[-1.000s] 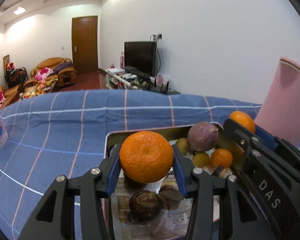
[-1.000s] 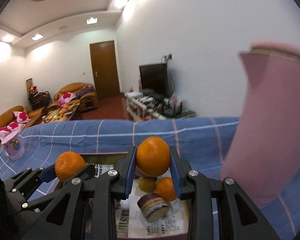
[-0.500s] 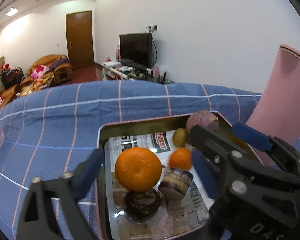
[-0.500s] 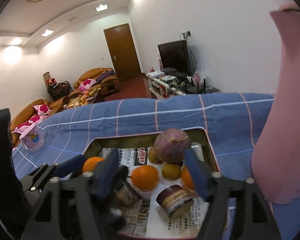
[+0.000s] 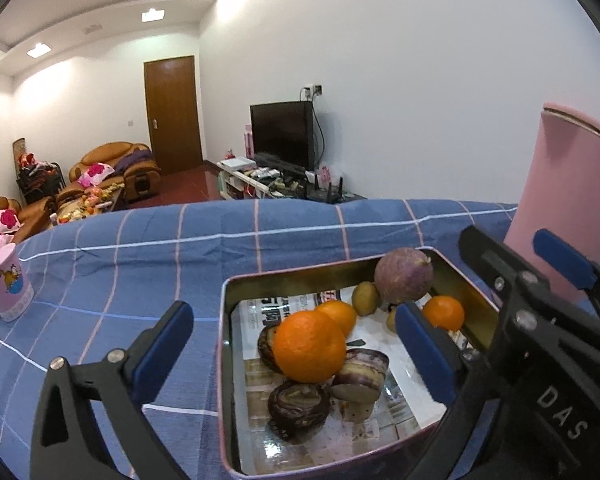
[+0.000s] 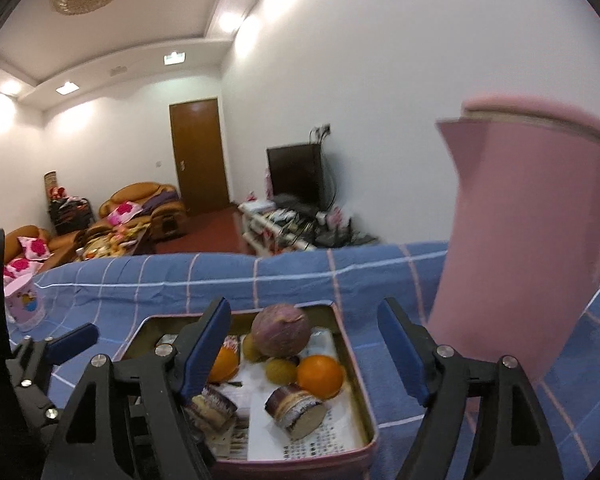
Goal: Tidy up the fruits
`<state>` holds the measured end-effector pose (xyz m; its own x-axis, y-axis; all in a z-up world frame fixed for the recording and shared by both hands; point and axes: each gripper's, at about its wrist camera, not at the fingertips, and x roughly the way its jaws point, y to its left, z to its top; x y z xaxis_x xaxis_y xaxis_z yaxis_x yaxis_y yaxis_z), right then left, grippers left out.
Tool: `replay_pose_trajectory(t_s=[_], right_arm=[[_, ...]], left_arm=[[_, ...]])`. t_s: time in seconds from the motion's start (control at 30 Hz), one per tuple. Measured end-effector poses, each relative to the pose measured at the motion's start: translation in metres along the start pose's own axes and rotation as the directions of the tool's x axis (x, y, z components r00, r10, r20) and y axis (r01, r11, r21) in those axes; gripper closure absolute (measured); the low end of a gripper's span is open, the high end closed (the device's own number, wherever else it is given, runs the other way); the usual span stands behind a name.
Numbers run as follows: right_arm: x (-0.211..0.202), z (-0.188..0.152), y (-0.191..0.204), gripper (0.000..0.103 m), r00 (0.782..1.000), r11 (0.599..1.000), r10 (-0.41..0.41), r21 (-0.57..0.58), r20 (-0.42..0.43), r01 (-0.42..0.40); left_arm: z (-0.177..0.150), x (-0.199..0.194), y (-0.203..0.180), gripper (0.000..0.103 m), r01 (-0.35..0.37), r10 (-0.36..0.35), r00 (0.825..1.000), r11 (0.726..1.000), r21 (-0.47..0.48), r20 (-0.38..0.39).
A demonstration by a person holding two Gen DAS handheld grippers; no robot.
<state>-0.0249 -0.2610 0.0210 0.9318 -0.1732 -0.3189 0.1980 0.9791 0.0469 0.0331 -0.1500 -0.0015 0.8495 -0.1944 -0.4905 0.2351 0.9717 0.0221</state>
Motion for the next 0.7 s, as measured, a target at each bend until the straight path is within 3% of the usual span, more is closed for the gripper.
replay_pose_trajectory(t_s=[0.23, 0.7], right_arm=[[-0.017, -0.003, 0.003, 0.023, 0.997, 1.0, -0.013, -0.023, 0.082, 0.015], [-0.058, -0.011, 0.006, 0.023, 0.987, 0.999, -0.015, -0.032, 0.158, 0.02]], left_arm=[[-0.003, -0.01, 0.003, 0.0, -0.024, 0.024, 0.999, 1.0, -0.004, 0.031], [-0.016, -0.046, 0.014, 0.0, -0.055, 0.058, 0.989, 0.998, -0.033, 0.133]])
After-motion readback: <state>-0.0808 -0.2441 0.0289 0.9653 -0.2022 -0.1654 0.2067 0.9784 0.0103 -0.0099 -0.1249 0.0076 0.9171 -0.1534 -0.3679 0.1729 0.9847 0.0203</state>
